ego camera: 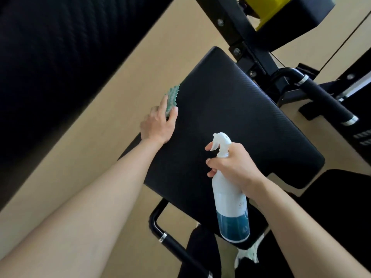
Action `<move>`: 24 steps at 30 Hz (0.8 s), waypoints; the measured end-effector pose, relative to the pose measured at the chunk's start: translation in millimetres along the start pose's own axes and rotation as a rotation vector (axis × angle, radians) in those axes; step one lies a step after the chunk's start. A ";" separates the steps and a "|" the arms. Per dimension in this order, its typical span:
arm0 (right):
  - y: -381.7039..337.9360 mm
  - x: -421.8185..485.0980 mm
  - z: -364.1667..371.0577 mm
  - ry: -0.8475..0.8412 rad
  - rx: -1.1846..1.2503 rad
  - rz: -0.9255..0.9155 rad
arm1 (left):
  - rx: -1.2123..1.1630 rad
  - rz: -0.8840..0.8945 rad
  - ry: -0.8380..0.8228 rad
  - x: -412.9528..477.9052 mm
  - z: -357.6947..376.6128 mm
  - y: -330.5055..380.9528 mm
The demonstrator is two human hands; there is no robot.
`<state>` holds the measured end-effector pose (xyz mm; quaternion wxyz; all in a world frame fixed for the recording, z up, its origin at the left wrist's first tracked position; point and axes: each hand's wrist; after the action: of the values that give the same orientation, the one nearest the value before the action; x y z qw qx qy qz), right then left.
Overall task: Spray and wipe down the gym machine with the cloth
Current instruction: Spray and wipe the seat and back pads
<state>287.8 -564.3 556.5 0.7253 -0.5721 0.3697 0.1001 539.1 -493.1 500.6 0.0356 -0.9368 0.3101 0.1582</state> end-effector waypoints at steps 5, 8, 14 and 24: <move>0.4 -3.4 33.0 -0.092 -0.095 -0.018 | -0.083 -0.111 -0.040 -47.4 8.2 -59.7; 2.9 -4.1 53.9 -0.130 -0.119 -0.028 | -0.232 -0.285 -0.067 -69.2 12.2 -88.8; 12.4 -10.1 73.2 -0.127 -0.118 -0.048 | -0.506 -0.444 -0.038 -73.2 19.7 -105.7; 41.3 -31.2 52.1 0.009 -0.068 -0.055 | -0.193 0.021 -0.039 -35.6 4.0 -49.7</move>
<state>264.3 -495.1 549.4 0.7061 -0.6070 0.3534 0.0902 540.5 -432.1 506.6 -0.0507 -0.9293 0.3023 0.2058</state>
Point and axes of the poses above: each hand's wrist, its own x-axis towards the middle knuckle, its own z-axis out of the palm, y = z × x, and after that the axes turned 8 degrees about -y, right-handed
